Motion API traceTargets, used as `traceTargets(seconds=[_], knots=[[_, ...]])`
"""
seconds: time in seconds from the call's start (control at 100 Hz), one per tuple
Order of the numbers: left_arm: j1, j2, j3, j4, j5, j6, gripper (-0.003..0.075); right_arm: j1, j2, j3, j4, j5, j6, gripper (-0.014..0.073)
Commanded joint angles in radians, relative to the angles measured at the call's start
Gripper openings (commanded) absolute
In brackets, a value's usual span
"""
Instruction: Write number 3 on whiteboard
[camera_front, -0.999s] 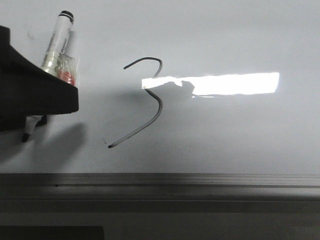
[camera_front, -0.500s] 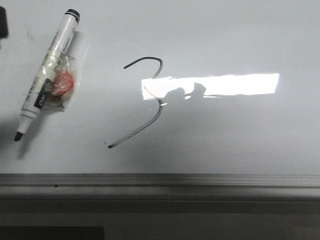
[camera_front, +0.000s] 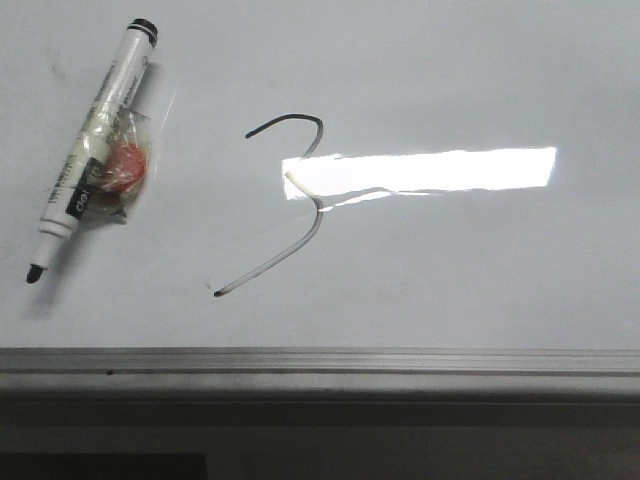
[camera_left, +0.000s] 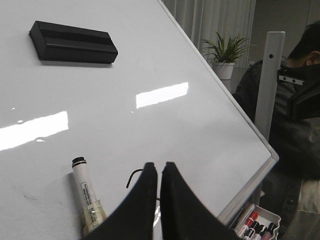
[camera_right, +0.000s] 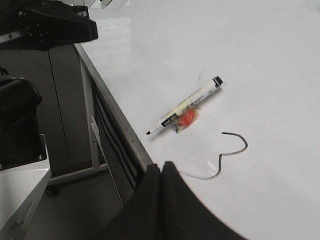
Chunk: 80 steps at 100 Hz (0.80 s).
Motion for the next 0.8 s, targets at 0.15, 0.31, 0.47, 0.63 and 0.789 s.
traceTargets(seconds=[0.15, 0.31, 0.47, 0.63, 0.789], knots=[[-0.001, -0.01, -0.025, 0.015, -0.05, -0.001, -0.002, -0.005, -0.189, 0.109, -0.01, -0.104, -0.008, -0.0064], [-0.001, -0.01, -0.025, 0.015, -0.05, -0.001, -0.002, -0.005, -0.211, 0.131, -0.01, -0.091, -0.008, -0.0064], [-0.001, -0.01, -0.024, 0.015, -0.05, -0.001, -0.002, -0.005, -0.209, 0.131, -0.01, -0.089, -0.008, -0.0064], [0.006, -0.01, 0.01, 0.015, -0.056, -0.001, -0.002, -0.005, -0.209, 0.131, -0.01, -0.089, -0.008, -0.0064], [0.097, -0.008, 0.073, 0.1, -0.063, -0.001, -0.002, -0.005, -0.209, 0.131, -0.01, -0.087, -0.008, -0.0064]])
